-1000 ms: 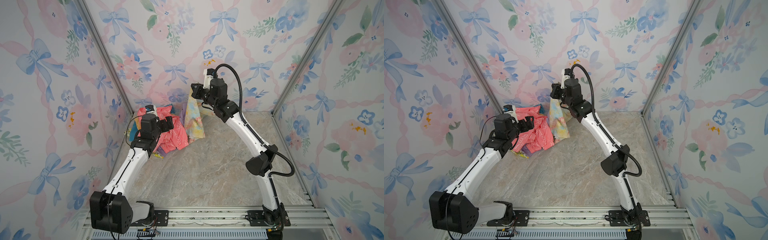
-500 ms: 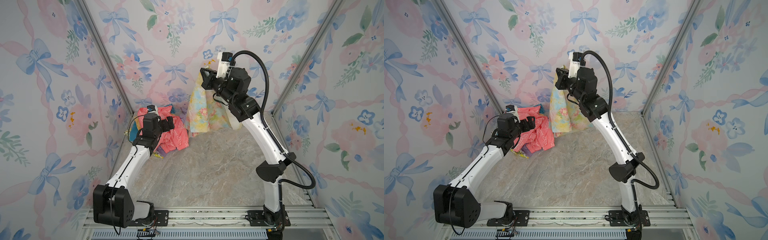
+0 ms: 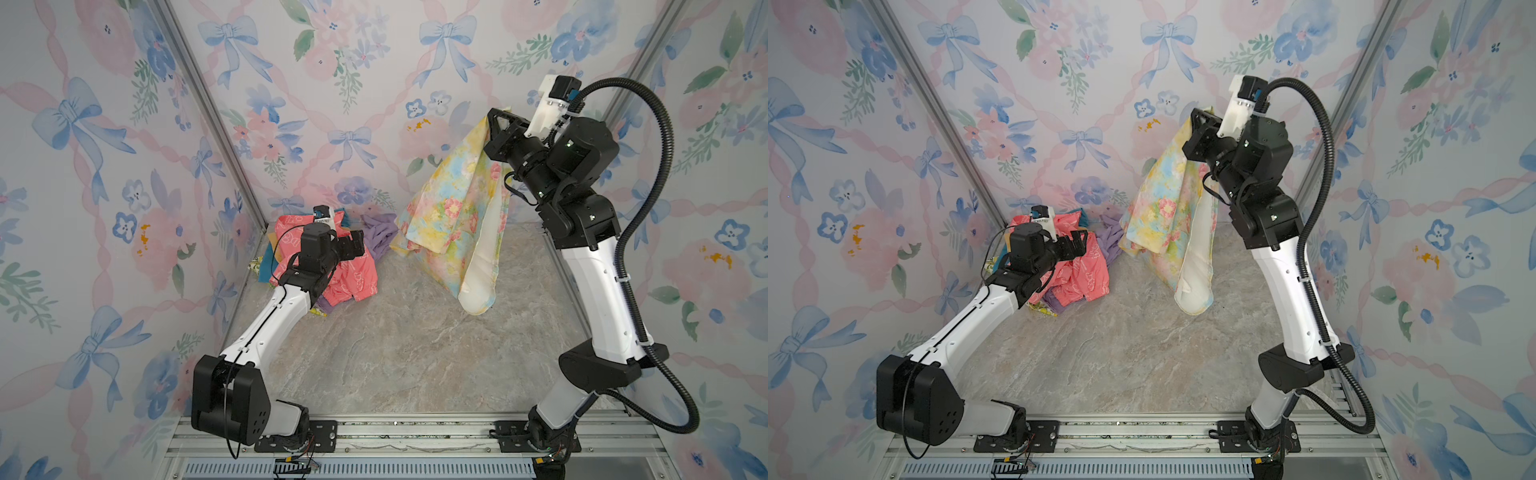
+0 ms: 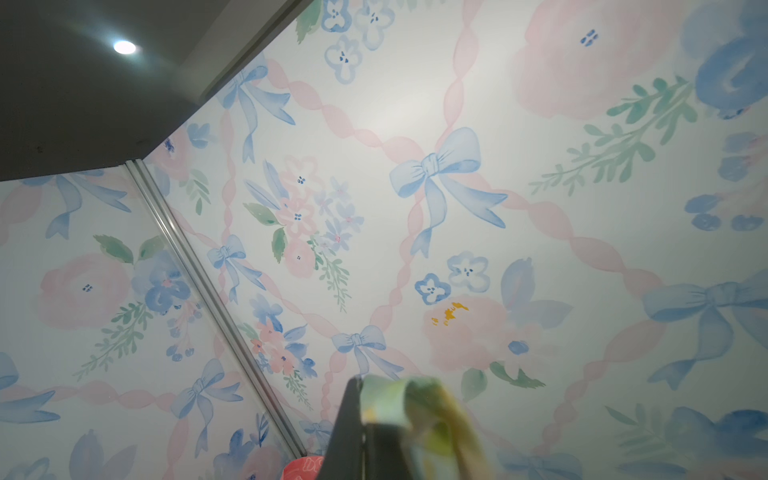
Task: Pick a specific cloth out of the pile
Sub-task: 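Lift the floral cloth with the right gripper and pull it out of the pile, then lower the floral cloth onto the table near the wall with the right gripper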
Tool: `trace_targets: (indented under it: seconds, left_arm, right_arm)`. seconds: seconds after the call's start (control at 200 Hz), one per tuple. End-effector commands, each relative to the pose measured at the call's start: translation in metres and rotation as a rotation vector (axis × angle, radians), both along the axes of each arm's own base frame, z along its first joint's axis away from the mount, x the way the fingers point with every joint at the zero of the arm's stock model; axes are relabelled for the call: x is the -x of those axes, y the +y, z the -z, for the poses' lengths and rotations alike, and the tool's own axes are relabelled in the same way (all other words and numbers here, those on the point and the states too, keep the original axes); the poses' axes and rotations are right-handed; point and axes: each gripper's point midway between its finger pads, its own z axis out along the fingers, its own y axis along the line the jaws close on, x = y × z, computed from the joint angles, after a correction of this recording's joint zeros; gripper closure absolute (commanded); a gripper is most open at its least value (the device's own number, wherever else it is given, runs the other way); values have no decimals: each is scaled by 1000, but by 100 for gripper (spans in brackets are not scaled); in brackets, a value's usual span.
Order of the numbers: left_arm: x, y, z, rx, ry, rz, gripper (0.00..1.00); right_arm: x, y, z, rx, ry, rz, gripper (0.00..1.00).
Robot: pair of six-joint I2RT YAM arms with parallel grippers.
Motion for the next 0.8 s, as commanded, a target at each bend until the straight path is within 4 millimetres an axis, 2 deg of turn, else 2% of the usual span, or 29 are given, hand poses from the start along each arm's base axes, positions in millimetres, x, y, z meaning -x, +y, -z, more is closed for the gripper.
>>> trace_targets:
  seconds: [0.0,0.145,0.335,0.48,0.65,0.795]
  left_arm:
    - [0,-19,-19,-19,-63,87,4]
    - [6,-34,-19,-24,-69,148,5]
    - [16,-51,-5,-20,-43,197,5]
    - [27,-71,1,-25,-34,254,6]
    - [32,-80,13,-34,-9,263,6]
    - [37,-91,18,-43,-2,289,6]
  right_arm:
    - [17,-37,-2,-6,18,75,100]
    - [20,-67,15,29,94,134,100]
    - [16,-95,42,76,203,179,100]
    - [5,-120,63,102,286,215,100]
    - [-15,-146,93,121,364,256,100]
    - [-31,-165,115,71,385,271,100]
